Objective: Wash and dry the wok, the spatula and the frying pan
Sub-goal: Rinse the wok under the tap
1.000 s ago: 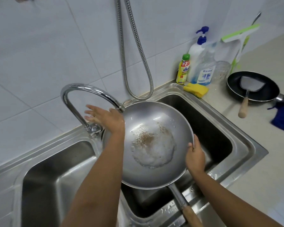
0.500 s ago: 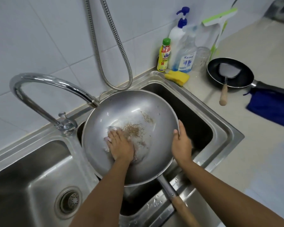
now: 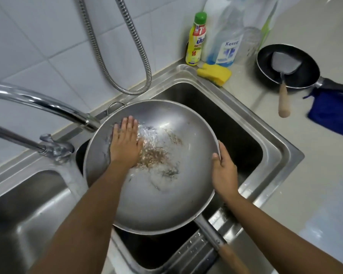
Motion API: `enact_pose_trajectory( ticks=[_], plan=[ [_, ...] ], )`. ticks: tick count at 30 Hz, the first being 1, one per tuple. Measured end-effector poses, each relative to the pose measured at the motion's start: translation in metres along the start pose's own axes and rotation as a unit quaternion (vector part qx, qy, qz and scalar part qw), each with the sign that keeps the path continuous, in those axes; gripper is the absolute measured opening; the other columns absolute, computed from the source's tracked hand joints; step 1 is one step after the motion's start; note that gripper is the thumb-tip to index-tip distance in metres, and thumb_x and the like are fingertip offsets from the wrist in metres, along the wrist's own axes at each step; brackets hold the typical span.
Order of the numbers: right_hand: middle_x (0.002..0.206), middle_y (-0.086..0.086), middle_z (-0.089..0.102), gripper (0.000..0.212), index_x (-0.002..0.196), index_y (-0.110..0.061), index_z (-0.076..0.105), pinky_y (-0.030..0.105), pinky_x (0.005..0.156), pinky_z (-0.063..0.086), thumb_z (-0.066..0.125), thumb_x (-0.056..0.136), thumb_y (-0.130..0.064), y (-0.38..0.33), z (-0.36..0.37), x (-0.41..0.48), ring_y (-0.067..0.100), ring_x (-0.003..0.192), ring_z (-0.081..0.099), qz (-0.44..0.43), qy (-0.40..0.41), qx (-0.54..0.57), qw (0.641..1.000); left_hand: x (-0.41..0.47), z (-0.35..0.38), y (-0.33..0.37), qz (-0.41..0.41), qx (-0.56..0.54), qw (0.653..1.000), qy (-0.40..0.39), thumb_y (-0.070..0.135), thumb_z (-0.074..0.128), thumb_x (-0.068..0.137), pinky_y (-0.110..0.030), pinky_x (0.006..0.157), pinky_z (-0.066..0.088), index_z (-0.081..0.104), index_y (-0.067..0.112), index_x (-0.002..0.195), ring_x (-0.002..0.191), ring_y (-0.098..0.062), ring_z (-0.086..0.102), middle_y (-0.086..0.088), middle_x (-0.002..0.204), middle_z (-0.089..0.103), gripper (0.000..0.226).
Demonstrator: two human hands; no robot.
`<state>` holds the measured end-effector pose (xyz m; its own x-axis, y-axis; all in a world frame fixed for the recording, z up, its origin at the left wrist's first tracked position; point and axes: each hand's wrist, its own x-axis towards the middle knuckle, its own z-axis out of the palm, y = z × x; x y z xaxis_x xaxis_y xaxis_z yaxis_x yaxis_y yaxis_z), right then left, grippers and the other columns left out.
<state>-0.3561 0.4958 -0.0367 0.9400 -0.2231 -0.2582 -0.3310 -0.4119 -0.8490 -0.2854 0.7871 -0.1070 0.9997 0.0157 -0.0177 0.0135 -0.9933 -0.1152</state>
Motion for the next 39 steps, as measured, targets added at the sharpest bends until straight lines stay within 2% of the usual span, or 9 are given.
enact_pose_trajectory(
  ticks=[4,10,13,15,20,24,30,35,39],
  plan=[
    [0.122,-0.021,0.053,0.043,0.145,-0.043,0.035,0.027,0.097,0.043,0.036,0.103,-0.032,0.001,0.0,-0.002,0.003,0.11,0.053,0.005,-0.001,0.015,1.0,-0.005,0.004,0.05,0.094,-0.016,0.994,-0.049,0.048,0.008,0.102,-0.044,0.12,-0.011,-0.02,0.01,0.149,0.147,-0.028,-0.016,-0.014,0.158,-0.021,0.067],
    [0.12,-0.02,0.055,0.042,0.144,-0.044,0.035,0.023,0.096,0.044,0.035,0.103,-0.032,0.002,-0.001,0.0,0.003,0.11,0.054,0.002,-0.01,0.017,1.0,0.033,-0.016,0.086,0.275,-0.027,0.96,0.039,0.054,0.014,0.101,-0.047,0.122,0.009,0.009,0.008,0.153,0.149,-0.029,0.011,-0.014,0.16,0.015,0.069],
    [0.114,-0.023,0.051,0.043,0.146,-0.038,0.035,0.019,0.094,0.04,0.036,0.104,-0.029,-0.001,-0.001,0.0,-0.003,0.103,0.052,0.005,-0.003,0.017,1.0,0.057,-0.027,0.079,0.03,-0.08,0.996,0.035,0.051,0.011,0.101,-0.046,0.119,-0.003,-0.005,0.008,0.151,0.149,-0.027,-0.003,-0.013,0.161,-0.004,0.068],
    [0.103,-0.028,0.05,0.043,0.146,-0.036,0.036,0.016,0.09,0.04,0.036,0.104,-0.027,-0.002,0.0,-0.001,-0.011,0.088,0.053,0.013,0.001,0.013,1.0,0.058,-0.039,0.096,-0.109,-0.145,0.983,0.019,0.051,0.016,0.1,-0.047,0.119,-0.002,-0.002,0.004,0.152,0.149,-0.03,-0.003,-0.017,0.161,-0.003,0.073],
    [0.107,-0.021,0.053,0.043,0.145,-0.034,0.039,0.017,0.087,0.04,0.038,0.103,-0.024,0.001,-0.001,0.0,-0.004,0.089,0.054,0.008,0.017,0.022,1.0,-0.008,-0.031,0.165,0.094,-0.252,0.961,-0.065,0.048,0.015,0.1,-0.044,0.122,0.001,-0.006,0.012,0.154,0.149,-0.02,-0.013,-0.008,0.162,-0.009,0.067],
    [0.098,-0.02,0.056,0.042,0.144,-0.037,0.039,0.008,0.07,0.04,0.036,0.104,-0.027,0.003,0.0,-0.001,-0.012,0.08,0.056,0.009,0.017,0.022,1.0,-0.053,-0.01,0.155,0.038,-0.24,0.963,-0.114,0.055,0.008,0.098,-0.039,0.12,-0.012,-0.011,0.019,0.153,0.148,-0.018,-0.017,-0.002,0.162,-0.014,0.068],
    [0.103,-0.005,0.062,0.043,0.146,-0.035,0.037,0.03,0.089,0.047,0.035,0.103,-0.032,0.004,0.0,-0.003,0.007,0.088,0.059,0.003,0.019,0.008,1.0,-0.09,-0.019,0.13,-0.168,-0.215,0.944,-0.188,0.051,0.016,0.1,-0.045,0.117,-0.015,-0.009,0.013,0.154,0.148,-0.023,-0.017,-0.007,0.16,-0.019,0.071],
    [0.12,0.008,0.064,0.042,0.144,-0.035,0.039,0.043,0.097,0.048,0.035,0.103,-0.029,0.005,-0.001,-0.005,0.026,0.106,0.06,-0.015,0.038,-0.018,0.999,-0.114,-0.067,0.17,0.074,-0.333,0.895,-0.289,0.049,0.014,0.103,-0.042,0.116,-0.015,-0.007,0.024,0.154,0.148,-0.016,-0.016,-0.001,0.162,-0.013,0.061],
    [0.12,0.009,0.064,0.043,0.146,-0.035,0.036,0.049,0.099,0.047,0.034,0.103,-0.034,0.003,-0.002,-0.01,0.028,0.109,0.06,0.005,0.021,-0.022,1.0,-0.133,-0.048,0.101,0.117,-0.196,0.934,-0.274,0.054,0.016,0.101,-0.05,0.118,-0.006,0.0,0.027,0.155,0.149,-0.023,-0.012,-0.001,0.162,-0.011,0.063]
  ],
)
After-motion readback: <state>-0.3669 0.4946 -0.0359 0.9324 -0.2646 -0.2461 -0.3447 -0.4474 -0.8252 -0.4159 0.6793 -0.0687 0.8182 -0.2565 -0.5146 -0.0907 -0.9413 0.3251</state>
